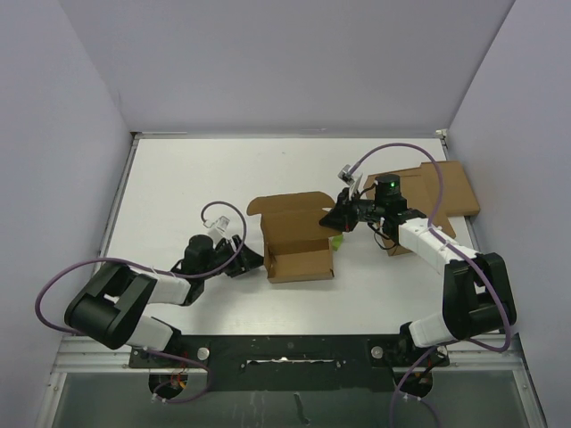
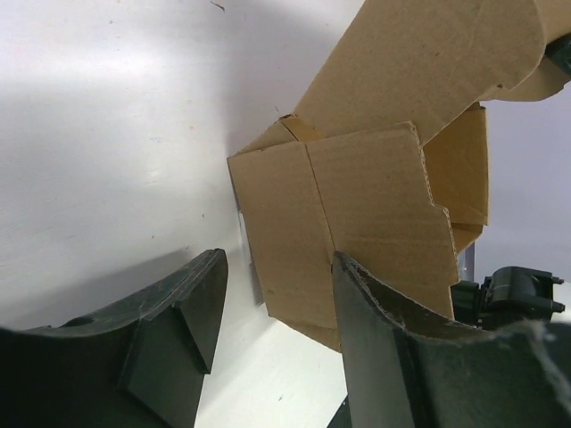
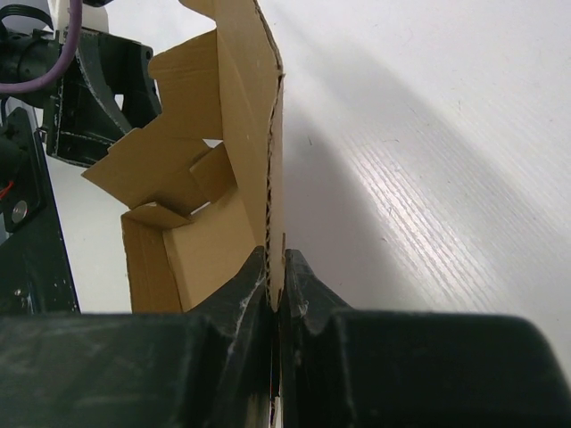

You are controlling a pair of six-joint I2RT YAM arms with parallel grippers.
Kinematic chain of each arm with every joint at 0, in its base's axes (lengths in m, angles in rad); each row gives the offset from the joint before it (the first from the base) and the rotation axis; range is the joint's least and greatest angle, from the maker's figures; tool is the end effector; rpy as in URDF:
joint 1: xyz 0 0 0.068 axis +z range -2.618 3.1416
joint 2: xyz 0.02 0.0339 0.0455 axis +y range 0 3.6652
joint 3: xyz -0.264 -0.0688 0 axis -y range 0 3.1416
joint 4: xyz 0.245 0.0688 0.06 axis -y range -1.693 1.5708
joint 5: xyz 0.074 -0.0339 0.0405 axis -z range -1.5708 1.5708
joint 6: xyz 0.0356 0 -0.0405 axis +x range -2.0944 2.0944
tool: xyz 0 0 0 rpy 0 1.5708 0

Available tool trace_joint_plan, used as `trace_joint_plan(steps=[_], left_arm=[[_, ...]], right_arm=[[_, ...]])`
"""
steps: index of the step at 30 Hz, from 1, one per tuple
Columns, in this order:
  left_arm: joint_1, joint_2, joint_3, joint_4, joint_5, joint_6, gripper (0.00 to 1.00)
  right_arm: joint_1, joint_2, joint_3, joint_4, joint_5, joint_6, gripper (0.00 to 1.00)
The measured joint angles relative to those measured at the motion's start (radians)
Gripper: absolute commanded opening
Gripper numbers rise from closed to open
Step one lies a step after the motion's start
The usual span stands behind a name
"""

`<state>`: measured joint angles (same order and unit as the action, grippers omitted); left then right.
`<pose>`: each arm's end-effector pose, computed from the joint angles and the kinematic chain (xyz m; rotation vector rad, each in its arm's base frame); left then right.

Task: Fold the paper box

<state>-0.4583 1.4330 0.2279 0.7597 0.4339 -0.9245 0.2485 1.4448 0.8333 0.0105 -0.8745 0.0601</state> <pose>0.1936 -0.1122 0.1219 -0.2115 2.2200 -1.2634 0.2858 0.1007 0.2291 -0.7010 2.0095 1.1218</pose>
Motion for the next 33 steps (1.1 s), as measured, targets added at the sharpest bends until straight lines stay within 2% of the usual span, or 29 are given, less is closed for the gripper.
trace_joint_plan(steps=[9,13,18,23,28,33], left_arm=[[-0.005,-0.033,-0.019,0.001,-0.064,-0.02,0.54],[-0.005,-0.104,-0.052,0.0,-0.116,-0.042,0.55],[-0.005,-0.217,-0.104,-0.023,-0.192,-0.063,0.64],[0.021,-0.322,-0.113,-0.093,-0.219,-0.059,0.64],[0.06,-0.496,-0.096,-0.293,-0.227,0.003,0.64],[0.068,-0.74,0.056,-0.603,-0.237,0.091,0.69]], right_arm=[[0.002,0.0,0.0,-0.001,0.01,-0.004,0.0],[0.002,0.0,0.0,-0.003,0.008,-0.003,0.0],[0.002,0.0,0.0,-0.004,-0.017,-0.003,0.0],[0.0,0.0,0.0,-0.002,-0.068,-0.002,0.0],[-0.017,-0.003,0.0,0.0,-0.109,-0.005,0.0],[-0.035,-0.009,0.0,-0.004,-0.152,-0.027,0.0]])
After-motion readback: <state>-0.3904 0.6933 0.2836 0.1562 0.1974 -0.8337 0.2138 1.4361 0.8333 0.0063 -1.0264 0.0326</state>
